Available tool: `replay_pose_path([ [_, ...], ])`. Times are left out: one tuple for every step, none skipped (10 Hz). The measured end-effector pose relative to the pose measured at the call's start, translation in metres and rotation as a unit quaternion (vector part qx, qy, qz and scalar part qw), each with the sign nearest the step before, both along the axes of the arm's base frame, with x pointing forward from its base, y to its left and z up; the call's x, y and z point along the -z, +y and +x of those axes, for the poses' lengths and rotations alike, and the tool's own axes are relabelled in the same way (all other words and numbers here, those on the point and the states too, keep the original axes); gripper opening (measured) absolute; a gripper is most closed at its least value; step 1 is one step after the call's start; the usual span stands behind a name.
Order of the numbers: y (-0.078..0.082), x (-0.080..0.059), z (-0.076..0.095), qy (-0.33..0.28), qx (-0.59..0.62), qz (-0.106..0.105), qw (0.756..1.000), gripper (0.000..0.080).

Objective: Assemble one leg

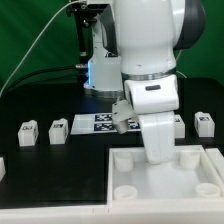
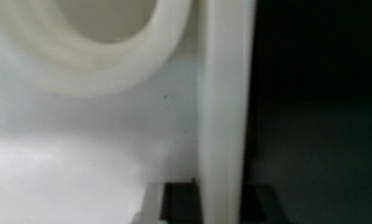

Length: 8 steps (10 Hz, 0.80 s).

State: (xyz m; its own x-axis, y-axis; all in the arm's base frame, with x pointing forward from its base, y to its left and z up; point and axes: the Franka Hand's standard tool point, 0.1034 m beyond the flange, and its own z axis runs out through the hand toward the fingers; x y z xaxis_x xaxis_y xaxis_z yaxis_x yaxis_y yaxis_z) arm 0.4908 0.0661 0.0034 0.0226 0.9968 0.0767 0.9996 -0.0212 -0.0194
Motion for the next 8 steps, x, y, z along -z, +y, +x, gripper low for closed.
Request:
replay_pose_path([
  [-0.0001,-0.0001,-0.0001,0.004,0.003,-0.001,1.000,0.0056],
  [-0.0005,-0.0001,-0.0001,0.004,0.003,-0.001,1.000,0.0056],
  [-0.0006,-0.0001,-0.0001,0.004,0.003,0.000,1.000,0.0056],
  [-0.0006,-0.0001,-0.0001,0.004,0.003,0.000,1.000,0.0064],
  [-0.0010,-0.0004,0.0002,0.004,0.004,0.000,1.000,0.0064],
  [-0.0012,-0.0007,0.0005,0.003,0.004,0.000,1.000,0.0243],
  [-0.0014,-0.0009,0.0008,0.003,0.004,-0.001,1.000,0.0243],
  [-0.0015,-0.0012,0.0010,0.003,0.004,-0.001,1.000,0.0420],
])
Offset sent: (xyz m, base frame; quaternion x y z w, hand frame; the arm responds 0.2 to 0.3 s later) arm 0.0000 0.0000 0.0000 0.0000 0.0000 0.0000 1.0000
